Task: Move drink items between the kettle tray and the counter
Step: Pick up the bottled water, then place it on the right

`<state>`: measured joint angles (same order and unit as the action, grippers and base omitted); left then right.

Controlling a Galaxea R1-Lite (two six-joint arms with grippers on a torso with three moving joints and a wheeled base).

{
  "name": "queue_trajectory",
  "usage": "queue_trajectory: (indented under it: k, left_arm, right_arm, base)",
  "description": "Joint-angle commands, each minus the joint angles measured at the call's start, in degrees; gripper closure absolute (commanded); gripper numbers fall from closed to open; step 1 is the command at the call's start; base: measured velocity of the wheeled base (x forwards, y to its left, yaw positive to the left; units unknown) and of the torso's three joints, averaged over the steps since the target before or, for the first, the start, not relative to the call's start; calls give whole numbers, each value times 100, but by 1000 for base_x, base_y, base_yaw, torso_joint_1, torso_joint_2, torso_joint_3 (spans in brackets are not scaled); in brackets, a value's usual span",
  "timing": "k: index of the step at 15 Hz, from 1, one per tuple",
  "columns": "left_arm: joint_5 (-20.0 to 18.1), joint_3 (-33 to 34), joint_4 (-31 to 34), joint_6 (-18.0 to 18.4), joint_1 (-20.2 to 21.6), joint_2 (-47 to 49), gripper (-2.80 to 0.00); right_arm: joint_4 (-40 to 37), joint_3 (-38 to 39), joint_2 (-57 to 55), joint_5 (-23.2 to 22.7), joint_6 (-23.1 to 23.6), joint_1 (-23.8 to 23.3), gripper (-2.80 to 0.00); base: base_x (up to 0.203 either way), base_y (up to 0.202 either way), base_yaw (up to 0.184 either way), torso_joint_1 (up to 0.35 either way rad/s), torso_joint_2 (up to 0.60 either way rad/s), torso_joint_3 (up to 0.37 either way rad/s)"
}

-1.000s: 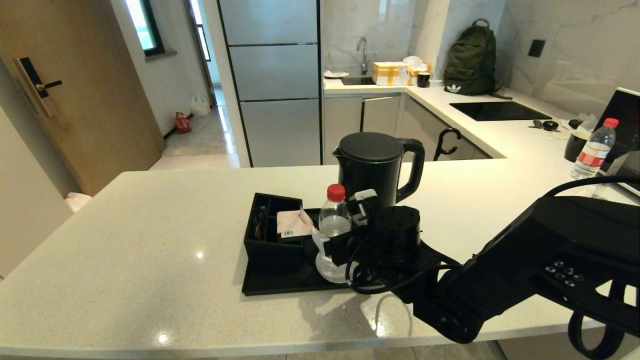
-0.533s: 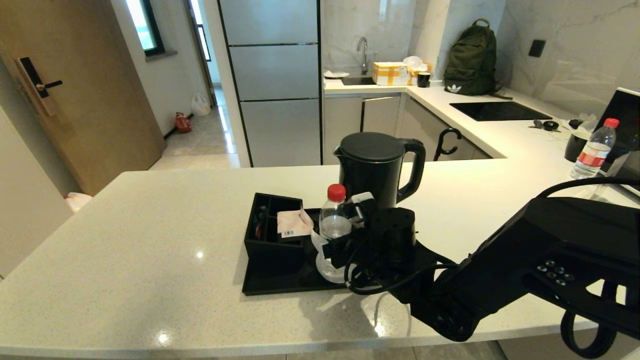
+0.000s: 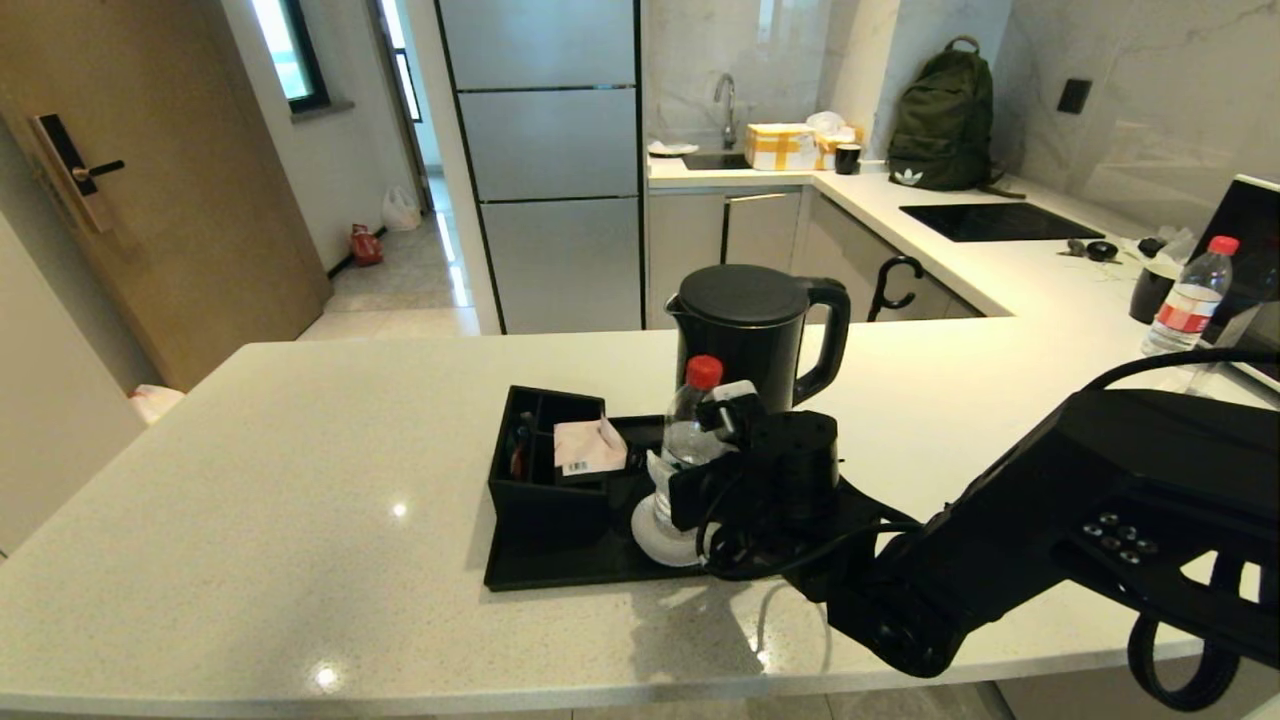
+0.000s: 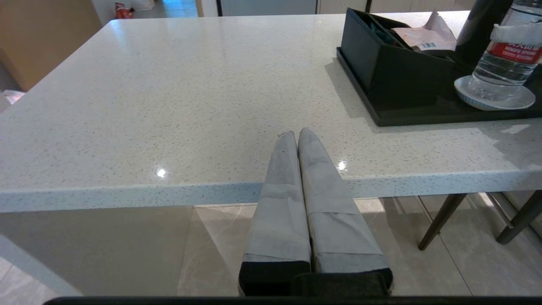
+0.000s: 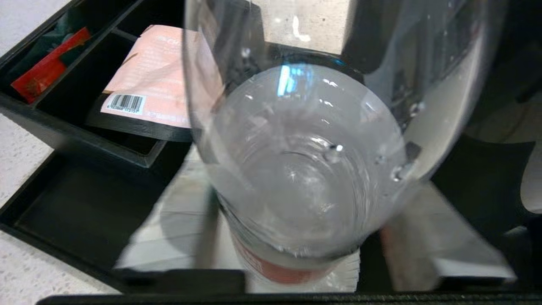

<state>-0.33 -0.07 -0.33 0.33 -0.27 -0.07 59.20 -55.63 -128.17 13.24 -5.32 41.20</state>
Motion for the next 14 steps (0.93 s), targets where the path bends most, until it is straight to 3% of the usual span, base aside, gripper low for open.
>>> queue_trajectory:
  k: [1,10,14]
  left_arm:
    - [-2,-1,-2,2,0,7,0]
    - [-2,-1,-2,2,0,7,0]
    - [-2,-1,-2,2,0,7,0]
  right_arm:
    - [48,-1,29,-6,-5,10,0]
    - [-15,337,739,23,5,95,0]
    - [-166,594,1289,266,154,205,0]
  base:
    - [0,0,0,0,0,0]
    - [0,0,0,0,0,0]
    - [0,0,0,0,0,0]
